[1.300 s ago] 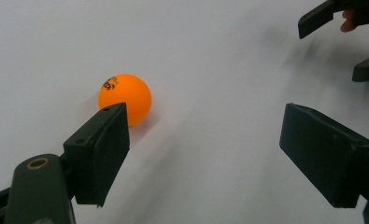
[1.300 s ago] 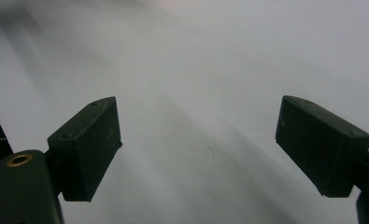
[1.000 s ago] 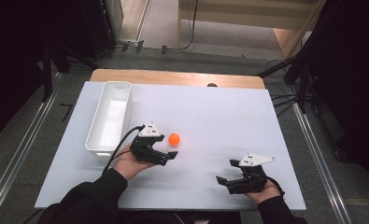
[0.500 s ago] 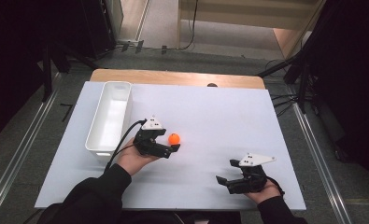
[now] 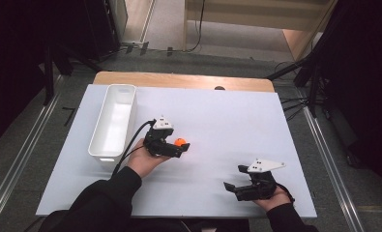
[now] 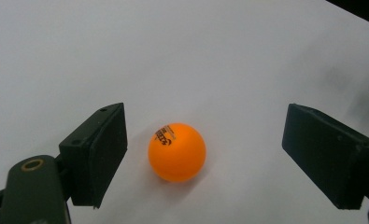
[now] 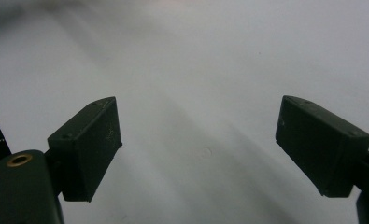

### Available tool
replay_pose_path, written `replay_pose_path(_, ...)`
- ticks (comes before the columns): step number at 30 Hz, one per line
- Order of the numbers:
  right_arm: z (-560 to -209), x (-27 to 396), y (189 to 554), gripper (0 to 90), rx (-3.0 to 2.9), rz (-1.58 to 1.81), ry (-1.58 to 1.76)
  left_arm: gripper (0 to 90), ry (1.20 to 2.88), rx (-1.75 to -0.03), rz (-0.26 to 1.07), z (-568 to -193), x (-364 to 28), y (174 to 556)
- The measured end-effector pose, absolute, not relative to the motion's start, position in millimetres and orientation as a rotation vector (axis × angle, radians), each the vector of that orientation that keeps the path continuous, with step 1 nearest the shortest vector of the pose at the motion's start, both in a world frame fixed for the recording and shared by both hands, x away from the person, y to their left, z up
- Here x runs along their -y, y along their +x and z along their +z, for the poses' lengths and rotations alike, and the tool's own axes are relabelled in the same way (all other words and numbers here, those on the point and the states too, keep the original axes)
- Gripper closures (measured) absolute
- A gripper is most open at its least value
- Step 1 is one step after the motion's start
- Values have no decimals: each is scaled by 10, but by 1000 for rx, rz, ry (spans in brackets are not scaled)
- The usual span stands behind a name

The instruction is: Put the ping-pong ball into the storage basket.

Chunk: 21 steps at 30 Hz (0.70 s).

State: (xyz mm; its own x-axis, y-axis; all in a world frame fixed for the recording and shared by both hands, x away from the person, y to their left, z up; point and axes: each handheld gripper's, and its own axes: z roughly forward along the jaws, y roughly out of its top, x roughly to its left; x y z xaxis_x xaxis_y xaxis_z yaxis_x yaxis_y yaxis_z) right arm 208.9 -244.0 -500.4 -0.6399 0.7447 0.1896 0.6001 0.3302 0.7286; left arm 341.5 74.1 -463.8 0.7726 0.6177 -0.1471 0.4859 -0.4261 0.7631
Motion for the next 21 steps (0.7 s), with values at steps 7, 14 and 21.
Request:
replay_pose_path(7, -5008, 2440, 2089, 127, -2414, 1195, 1236, 148, 2095, -855, 212, -4659, -690, 3479)
replay_pose_path(14, -5013, 2444, 2092, 127, -2416, 1192, 1232, 148, 2107, -861, 243, -4705, -649, 3515)
replay_pose_path(21, -5016, 2439, 2084, 127, -2421, 1191, 1235, 148, 2085, -864, 267, -4719, -633, 3505)
